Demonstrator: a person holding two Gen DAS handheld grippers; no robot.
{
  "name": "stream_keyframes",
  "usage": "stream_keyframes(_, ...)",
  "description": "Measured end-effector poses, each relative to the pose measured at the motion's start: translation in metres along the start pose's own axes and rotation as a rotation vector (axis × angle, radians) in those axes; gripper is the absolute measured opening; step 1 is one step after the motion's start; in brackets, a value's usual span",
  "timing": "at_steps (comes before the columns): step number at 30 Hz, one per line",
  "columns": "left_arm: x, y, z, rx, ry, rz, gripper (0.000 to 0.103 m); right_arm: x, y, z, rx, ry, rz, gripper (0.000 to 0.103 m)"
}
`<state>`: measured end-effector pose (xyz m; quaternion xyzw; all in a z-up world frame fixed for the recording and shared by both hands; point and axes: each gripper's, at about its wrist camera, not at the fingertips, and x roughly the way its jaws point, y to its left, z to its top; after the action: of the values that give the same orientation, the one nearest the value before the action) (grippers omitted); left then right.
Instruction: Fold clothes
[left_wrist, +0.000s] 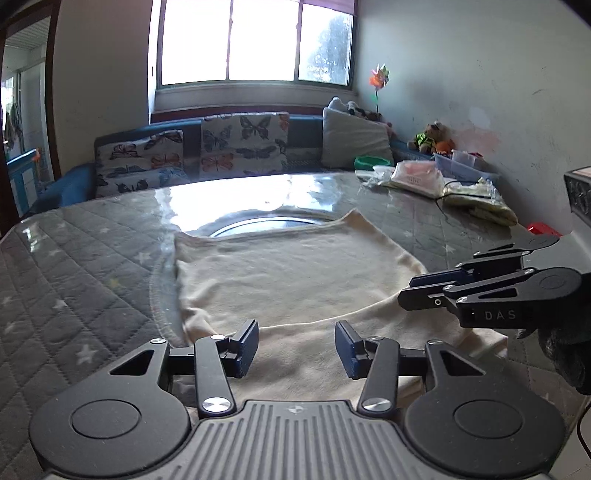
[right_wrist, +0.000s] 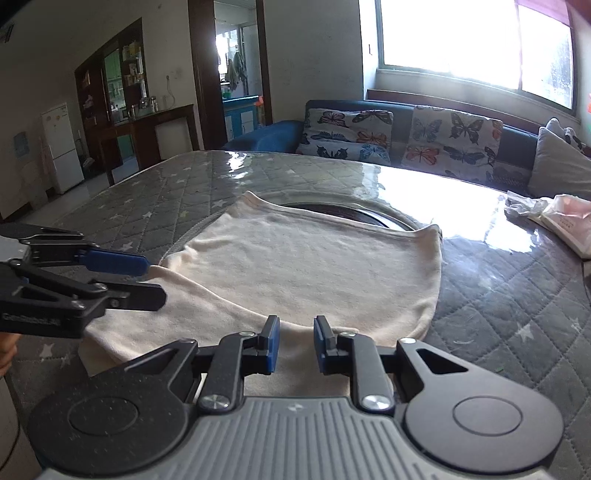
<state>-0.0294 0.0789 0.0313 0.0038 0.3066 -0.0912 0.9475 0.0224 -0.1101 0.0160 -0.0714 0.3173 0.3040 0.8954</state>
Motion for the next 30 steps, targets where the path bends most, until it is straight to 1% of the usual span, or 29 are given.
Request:
stream_keyframes(5,0.018,0.008,-0.011,-0.003,0.05,0.035,0.049,0.014,-0.011,-0.01,0.007,0.032,-0.021,0.019)
stream_keyframes(7,0.021,0.011,-0.017,0.001,0.059,0.05,0.048,0.012,-0.012,-0.012,0.004,0.027,-0.015,0.019)
stream_keyframes(9,0.018,0.011,-0.018,0.005,0.052,0.053,0.049,0.004,-0.01,-0.011,-0.002,0.025,-0.006,0.019)
stream_keyframes(13,0.007,0.008,-0.017,0.017,0.027,0.054,0.049,-0.013,-0.001,-0.013,-0.066,0.02,0.016,0.02)
stream_keyframes(15,0.005,0.007,-0.019,0.034,0.028,0.056,0.049,-0.018,0.001,-0.016,-0.079,0.031,0.024,0.02)
stream_keyframes(16,0.007,0.007,-0.021,0.043,0.037,0.062,0.049,-0.02,0.002,-0.019,-0.085,0.037,0.028,0.021)
stream_keyframes(18,0.009,0.007,-0.026,0.055,0.043,0.074,0.05,-0.022,0.003,-0.024,-0.096,0.049,0.03,0.031)
stream_keyframes(20,0.007,0.006,-0.027,0.071,0.04,0.085,0.051,-0.022,0.005,-0.032,-0.121,0.067,0.008,0.032)
stream_keyframes(25,-0.014,0.0,-0.025,0.106,0.015,0.065,0.051,-0.033,0.011,-0.033,-0.16,0.038,0.015,0.033)
stream_keyframes(28,-0.028,-0.006,-0.031,0.145,0.005,0.04,0.051,-0.026,0.012,-0.037,-0.171,0.066,0.009,0.033)
stream_keyframes(30,-0.038,-0.009,-0.035,0.177,0.004,0.028,0.051,-0.026,0.012,-0.038,-0.179,0.065,0.01,0.033)
